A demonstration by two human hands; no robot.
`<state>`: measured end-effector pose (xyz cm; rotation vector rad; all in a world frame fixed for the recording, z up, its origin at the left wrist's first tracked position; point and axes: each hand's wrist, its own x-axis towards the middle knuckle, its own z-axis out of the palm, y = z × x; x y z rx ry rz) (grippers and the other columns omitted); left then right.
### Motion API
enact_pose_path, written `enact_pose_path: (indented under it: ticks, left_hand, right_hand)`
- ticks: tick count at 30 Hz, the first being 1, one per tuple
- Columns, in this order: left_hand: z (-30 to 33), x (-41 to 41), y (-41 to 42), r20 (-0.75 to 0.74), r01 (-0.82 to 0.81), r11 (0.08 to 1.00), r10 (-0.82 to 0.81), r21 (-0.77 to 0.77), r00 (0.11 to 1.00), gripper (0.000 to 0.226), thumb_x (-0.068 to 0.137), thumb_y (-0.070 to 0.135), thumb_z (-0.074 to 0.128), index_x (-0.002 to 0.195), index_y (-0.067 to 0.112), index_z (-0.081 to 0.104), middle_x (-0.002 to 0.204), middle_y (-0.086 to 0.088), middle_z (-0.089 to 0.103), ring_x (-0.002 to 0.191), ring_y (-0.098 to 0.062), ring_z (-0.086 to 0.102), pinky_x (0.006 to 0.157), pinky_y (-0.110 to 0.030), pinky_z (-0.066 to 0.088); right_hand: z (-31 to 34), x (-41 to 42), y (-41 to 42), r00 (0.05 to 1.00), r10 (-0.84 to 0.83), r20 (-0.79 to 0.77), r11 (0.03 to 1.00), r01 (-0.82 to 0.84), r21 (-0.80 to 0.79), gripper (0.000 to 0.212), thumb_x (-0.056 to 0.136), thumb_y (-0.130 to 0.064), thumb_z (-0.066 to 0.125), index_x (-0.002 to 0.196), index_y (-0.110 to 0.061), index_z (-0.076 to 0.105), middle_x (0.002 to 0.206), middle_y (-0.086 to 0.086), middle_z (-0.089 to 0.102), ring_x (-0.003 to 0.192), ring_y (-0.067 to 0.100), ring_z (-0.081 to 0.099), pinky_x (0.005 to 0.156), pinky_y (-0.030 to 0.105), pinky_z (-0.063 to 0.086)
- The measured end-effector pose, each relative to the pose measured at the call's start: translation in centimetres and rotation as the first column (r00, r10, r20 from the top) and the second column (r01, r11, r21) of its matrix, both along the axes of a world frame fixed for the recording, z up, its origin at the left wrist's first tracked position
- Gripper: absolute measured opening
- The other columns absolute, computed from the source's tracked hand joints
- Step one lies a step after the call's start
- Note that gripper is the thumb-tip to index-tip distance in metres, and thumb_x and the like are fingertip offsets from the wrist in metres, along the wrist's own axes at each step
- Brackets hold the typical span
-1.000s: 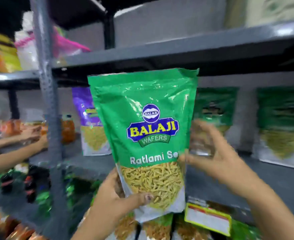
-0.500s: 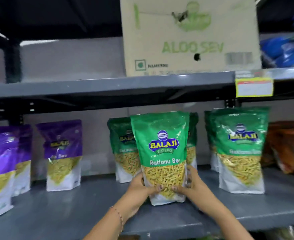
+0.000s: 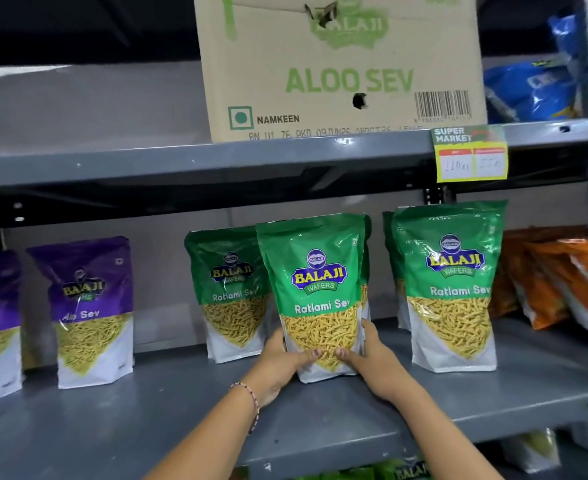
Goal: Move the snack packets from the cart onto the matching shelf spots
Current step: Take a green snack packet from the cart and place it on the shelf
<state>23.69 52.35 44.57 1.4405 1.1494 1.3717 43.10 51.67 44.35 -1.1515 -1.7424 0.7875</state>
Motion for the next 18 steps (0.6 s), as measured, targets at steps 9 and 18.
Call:
enact_pose_path:
  ticks: [9, 18]
  left_hand:
    - [-0.3, 0.0, 0.1, -0.117, -0.098, 0.995, 0.095, -0.018, 0.989, 0.093, 0.039, 0.051, 0.091, 0.120, 0.021, 0.055, 0.123, 0.000, 0.068, 0.114, -0.018, 0.064, 0.104, -0.042, 0.049]
    - [2.4, -4.1, -7.3, 0.180, -0.179, 0.984, 0.179, -0.017, 0.967, 0.063, 0.090, 0.033, 0.063, 0.144, 0.009, 0.039, 0.137, 0.002, 0.054, 0.128, -0.013, 0.049, 0.109, -0.029, 0.035]
  right_hand:
    - [-0.3, 0.0, 0.1, 0.991, -0.115, 0.061, 0.993, 0.114, 0.015, 0.073, 0.088, -0.045, 0.064, 0.146, -0.019, 0.027, 0.137, 0.020, 0.058, 0.123, 0.039, 0.055, 0.095, 0.040, 0.046]
    - [1.7, -3.8, -6.6, 0.974, -0.101, -0.202, 0.961, 0.148, 0.234, 0.058, 0.094, -0.036, 0.056, 0.146, -0.015, 0.037, 0.145, 0.006, 0.050, 0.128, 0.019, 0.049, 0.095, 0.028, 0.036]
